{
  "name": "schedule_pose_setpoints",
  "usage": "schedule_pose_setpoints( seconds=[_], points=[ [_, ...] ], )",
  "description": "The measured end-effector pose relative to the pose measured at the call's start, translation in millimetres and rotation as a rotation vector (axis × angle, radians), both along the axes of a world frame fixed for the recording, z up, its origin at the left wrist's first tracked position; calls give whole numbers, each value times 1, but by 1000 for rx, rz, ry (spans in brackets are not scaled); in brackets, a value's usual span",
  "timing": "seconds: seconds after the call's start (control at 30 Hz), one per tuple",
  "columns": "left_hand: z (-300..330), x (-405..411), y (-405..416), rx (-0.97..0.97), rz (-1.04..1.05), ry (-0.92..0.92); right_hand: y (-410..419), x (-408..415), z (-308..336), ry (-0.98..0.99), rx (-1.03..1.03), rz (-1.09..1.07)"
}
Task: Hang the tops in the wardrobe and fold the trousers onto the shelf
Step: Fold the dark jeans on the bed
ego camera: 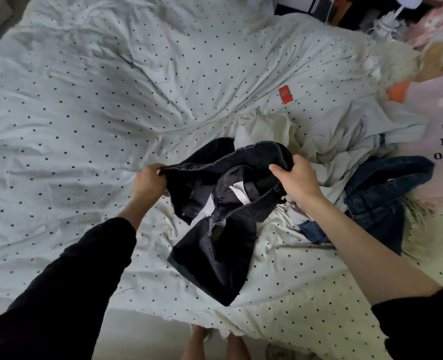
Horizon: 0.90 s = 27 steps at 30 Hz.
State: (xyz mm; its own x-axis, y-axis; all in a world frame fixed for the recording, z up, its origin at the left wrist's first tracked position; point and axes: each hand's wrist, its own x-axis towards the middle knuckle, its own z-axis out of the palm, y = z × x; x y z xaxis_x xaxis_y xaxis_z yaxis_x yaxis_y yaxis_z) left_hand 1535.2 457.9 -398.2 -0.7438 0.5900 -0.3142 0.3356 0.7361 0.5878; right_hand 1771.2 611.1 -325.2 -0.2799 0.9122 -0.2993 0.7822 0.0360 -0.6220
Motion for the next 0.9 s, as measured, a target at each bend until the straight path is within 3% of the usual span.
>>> schedule_pose_setpoints(
  seconds=[0.17, 0.27, 0.47, 0.63, 0.73, 0.83, 0.9],
  points=[
    [42, -31, 11, 215, 205, -200, 14, 23, 16, -434, 191, 137],
    [95, -32, 23, 355, 233, -326, 22, 25, 53, -471, 302, 153],
    [201, -50, 41, 451, 203, -372, 44, 21, 156, -437, 427, 57],
    [314, -35, 49, 605, 184, -300, 70, 25, 257, -221, 392, -70],
    [376, -26, 48, 758, 145, -309, 82, 28, 322, 133, 308, -128],
    [429, -19, 42, 864, 101, -323, 90, 31, 386, 636, 186, -203],
    [457, -16, 41, 902, 81, -340, 93, 34, 426, 802, 194, -216]
  ],
)
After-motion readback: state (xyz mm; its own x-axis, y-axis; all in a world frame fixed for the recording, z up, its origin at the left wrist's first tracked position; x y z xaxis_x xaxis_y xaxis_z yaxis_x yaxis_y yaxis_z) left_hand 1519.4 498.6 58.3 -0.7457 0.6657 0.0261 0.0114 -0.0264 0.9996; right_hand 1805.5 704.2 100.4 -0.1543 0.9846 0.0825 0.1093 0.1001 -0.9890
